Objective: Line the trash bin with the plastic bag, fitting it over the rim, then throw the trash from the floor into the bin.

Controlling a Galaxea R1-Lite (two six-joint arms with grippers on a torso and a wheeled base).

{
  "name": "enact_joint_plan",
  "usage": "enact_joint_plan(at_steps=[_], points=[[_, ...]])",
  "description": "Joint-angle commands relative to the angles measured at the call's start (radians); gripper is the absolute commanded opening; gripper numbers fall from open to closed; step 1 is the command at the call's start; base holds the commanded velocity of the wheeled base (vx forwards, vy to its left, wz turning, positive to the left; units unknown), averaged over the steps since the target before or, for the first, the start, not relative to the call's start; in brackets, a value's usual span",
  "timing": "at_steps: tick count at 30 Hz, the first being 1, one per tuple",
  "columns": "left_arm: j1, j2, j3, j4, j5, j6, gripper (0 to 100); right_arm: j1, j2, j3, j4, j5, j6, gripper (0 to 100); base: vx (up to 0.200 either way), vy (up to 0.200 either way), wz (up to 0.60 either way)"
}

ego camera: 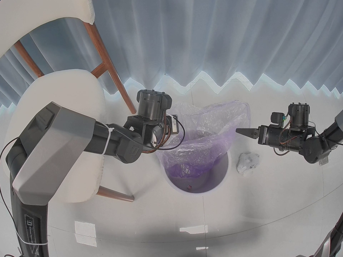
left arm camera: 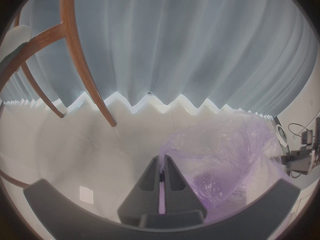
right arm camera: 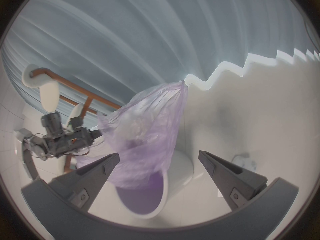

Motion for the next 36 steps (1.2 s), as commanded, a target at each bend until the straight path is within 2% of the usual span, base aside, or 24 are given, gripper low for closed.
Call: enact_joint_plan(at_steps=[1,3,7,9,10,13,20,26,31,34,35,36], points=[[0.0,0.001,0.001,-0.003,0.001,-0.001,0,-0.049,-0.214,0.139,0.077,0.093,0.016,100,0.0,0.0,0.0],[-0.005,-0.001,0.001,-0.003,0.001,-0.003,0,-0.046,-0.253,0.142,0.113,0.098,0.062,100,0.0,0.0,0.0],[-0.012,-0.002,0.001,-0.006,0.001,-0.003,0,0.023,-0.319,0.141,0.219,0.09,0.24,100,0.0,0.0,0.0],[-0.015,-0.002,0.001,-0.007,0.001,-0.003,0,0.06,-0.331,0.142,0.247,0.059,0.303,100,0.0,0.0,0.0],[-0.015,-0.004,0.001,-0.007,0.001,-0.003,0,0.063,-0.331,0.142,0.248,0.056,0.308,100,0.0,0.0,0.0],[-0.015,-0.005,0.001,-0.007,0.001,-0.003,0,0.136,-0.294,0.145,0.251,-0.037,0.38,100,0.0,0.0,0.0],[-0.015,-0.005,0.001,-0.007,0.001,-0.004,0,0.207,-0.182,0.104,0.222,-0.114,0.446,100,0.0,0.0,0.0],[-0.014,-0.008,0.011,-0.007,0.001,-0.006,0,0.21,-0.078,0.03,0.135,-0.189,0.487,100,0.0,0.0,0.0],[-0.015,-0.008,0.011,-0.009,0.001,-0.009,0,0.21,-0.055,-0.017,0.135,-0.195,0.518,100,0.0,0.0,0.0],[-0.015,-0.007,0.011,-0.009,0.001,-0.009,0,0.236,-0.05,-0.048,0.139,-0.197,0.552,100,0.0,0.0,0.0],[-0.015,-0.007,0.011,-0.009,0.001,-0.009,0,0.239,-0.052,-0.049,0.141,-0.197,0.559,0,0.0,0.0,0.0],[-0.017,-0.007,0.011,-0.009,0.001,-0.009,0,0.245,-0.052,-0.049,0.138,-0.197,0.567,0,0.0,0.0,0.0]])
